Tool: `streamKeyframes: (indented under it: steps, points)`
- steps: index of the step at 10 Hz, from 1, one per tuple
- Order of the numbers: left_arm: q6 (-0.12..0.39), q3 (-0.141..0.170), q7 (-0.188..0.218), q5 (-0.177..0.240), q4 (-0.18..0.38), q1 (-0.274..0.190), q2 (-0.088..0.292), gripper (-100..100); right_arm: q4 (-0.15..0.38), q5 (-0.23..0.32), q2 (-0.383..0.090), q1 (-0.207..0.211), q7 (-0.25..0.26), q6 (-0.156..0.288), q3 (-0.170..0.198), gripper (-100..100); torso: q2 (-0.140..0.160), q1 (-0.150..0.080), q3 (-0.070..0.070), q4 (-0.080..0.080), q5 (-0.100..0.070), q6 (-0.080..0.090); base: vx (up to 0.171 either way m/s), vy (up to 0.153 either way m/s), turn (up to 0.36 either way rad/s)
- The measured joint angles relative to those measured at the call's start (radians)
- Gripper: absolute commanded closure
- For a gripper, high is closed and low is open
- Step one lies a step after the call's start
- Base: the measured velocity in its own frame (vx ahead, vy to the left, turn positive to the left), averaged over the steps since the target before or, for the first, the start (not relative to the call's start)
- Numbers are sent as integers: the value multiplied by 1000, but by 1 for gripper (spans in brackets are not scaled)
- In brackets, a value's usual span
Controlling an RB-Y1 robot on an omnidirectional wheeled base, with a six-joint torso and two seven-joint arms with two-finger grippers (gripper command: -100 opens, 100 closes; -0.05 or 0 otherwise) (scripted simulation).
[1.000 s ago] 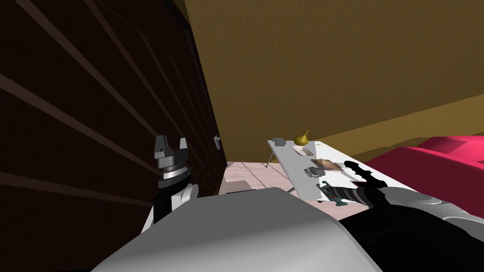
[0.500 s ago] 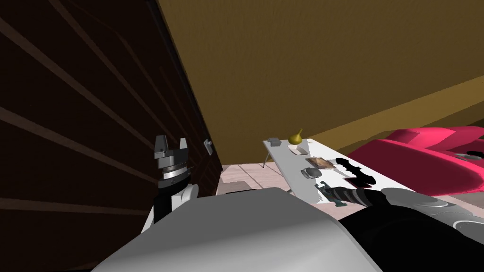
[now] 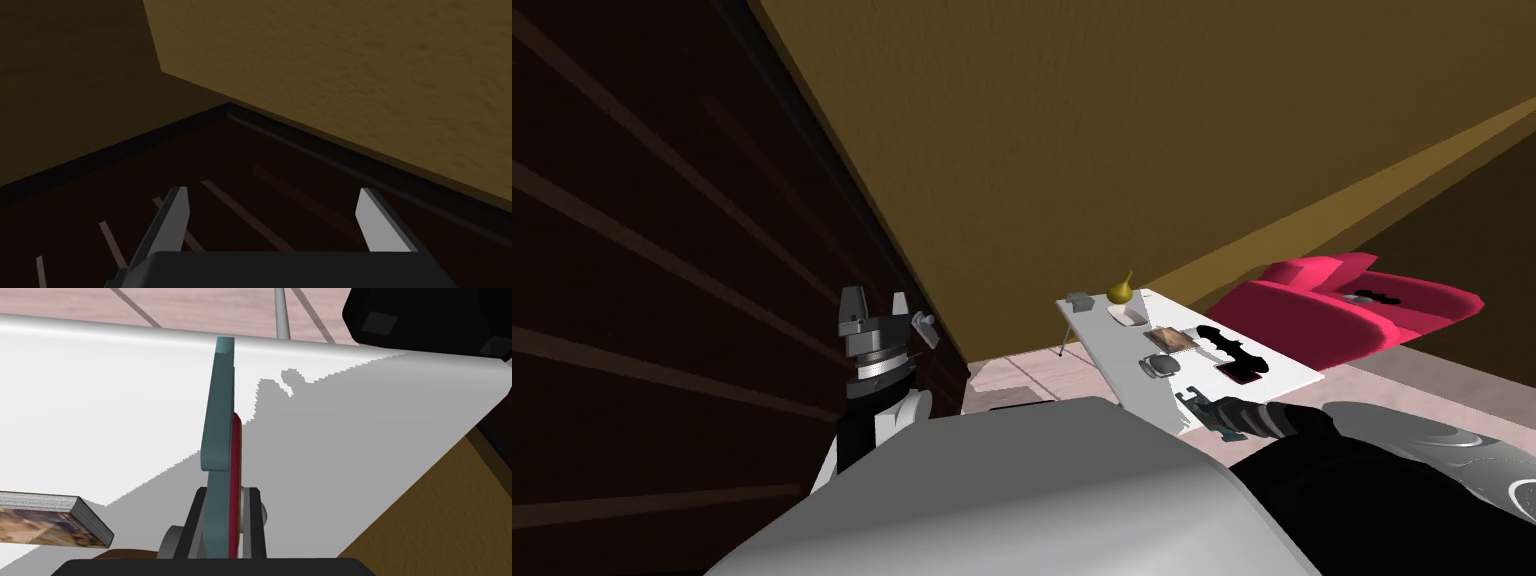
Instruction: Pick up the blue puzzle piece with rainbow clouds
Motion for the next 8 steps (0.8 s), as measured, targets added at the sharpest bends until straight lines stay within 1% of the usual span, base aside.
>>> streamKeyframes:
  steps: [1, 2, 3, 4, 5, 6, 7, 8]
  points:
    - [0, 0, 0, 0, 0, 0, 0, 0, -33, -22, -17, 27, 24, 11, -9, 100, -2, 0, -1, 0, 1, 4, 162, -24, -252]
    - [0, 0, 0, 0, 0, 0, 0, 0, -64, -35, -27, 54, 48, 21, -14, 100, -2, 0, -1, -1, 0, 1, 229, -41, -368]
    - [0, 0, 0, 0, 0, 1, 0, 0, -96, -58, -42, 84, 76, 34, -22, 100, -6, -1, -3, -1, 1, 2, 206, -10, -255]
    - [0, 0, 0, 0, 0, 0, 0, 0, -125, -74, -54, 117, 106, 41, -31, 100, -5, 0, -3, -1, 0, 0, 79, 9, -30]
    - [0, 0, 0, 0, 0, 0, 0, 0, -150, -77, -57, 127, 121, 45, -31, 100, -1, 1, -1, 0, -1, -2, 157, -9, -316]
    - [0, 0, 0, 0, 0, 0, 0, 0, -177, -96, -69, 149, 146, 55, -34, 100, -2, 0, -1, -1, 0, 2, 169, 8, -268]
    - [0, 0, 0, 0, 0, 0, 0, 0, -207, -109, -78, 179, 173, 65, -42, 100, -2, 1, -2, -1, 0, 0, 74, 13, -52]
    - [0, 0, 0, 0, 0, 0, 0, 0, -232, -116, -84, 195, 185, 71, -47, 100, 1, 1, 0, 0, -1, -2, 177, -18, -271]
